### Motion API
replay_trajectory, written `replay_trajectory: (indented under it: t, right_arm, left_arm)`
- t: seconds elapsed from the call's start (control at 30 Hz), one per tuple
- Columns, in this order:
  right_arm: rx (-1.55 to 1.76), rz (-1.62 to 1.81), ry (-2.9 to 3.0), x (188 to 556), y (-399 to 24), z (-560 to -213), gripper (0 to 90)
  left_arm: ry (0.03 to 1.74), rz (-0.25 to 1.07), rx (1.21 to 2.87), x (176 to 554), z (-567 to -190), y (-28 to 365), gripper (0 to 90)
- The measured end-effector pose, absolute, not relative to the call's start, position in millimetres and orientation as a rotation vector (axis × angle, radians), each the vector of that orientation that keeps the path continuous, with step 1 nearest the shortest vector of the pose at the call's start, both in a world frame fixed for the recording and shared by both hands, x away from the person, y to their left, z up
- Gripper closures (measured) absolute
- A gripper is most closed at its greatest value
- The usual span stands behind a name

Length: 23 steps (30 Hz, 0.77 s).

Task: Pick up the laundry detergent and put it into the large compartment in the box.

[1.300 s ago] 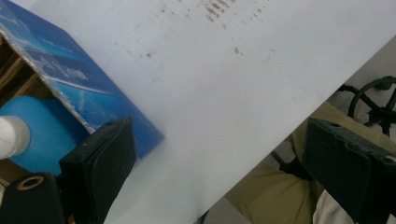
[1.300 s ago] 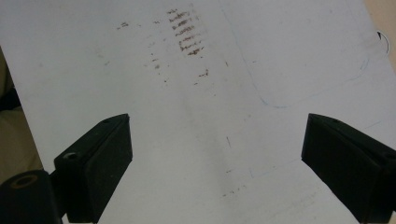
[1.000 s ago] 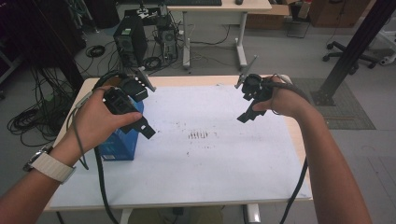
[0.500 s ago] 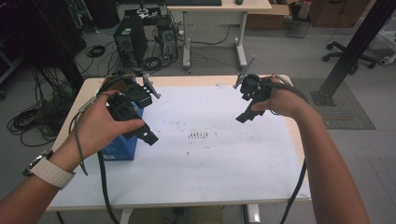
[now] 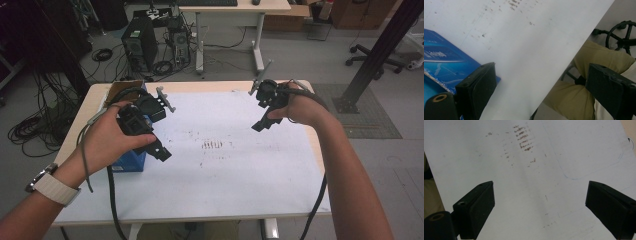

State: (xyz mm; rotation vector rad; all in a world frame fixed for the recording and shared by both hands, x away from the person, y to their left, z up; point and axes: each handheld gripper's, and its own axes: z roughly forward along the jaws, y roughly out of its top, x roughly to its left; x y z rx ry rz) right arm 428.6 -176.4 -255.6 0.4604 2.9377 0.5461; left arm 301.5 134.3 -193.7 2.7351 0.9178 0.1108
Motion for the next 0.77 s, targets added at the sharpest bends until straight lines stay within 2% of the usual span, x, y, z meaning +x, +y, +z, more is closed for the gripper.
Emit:
replay_trajectory:
  t: [0.77]
  right_arm:
    - [0.461, 0.554, 2.938, 425.9, -175.4, -257.9, 8.1]
  left_arm:
    - [0.922, 0.111, 2.730, 300.8, -194.8, 135.0, 10.2]
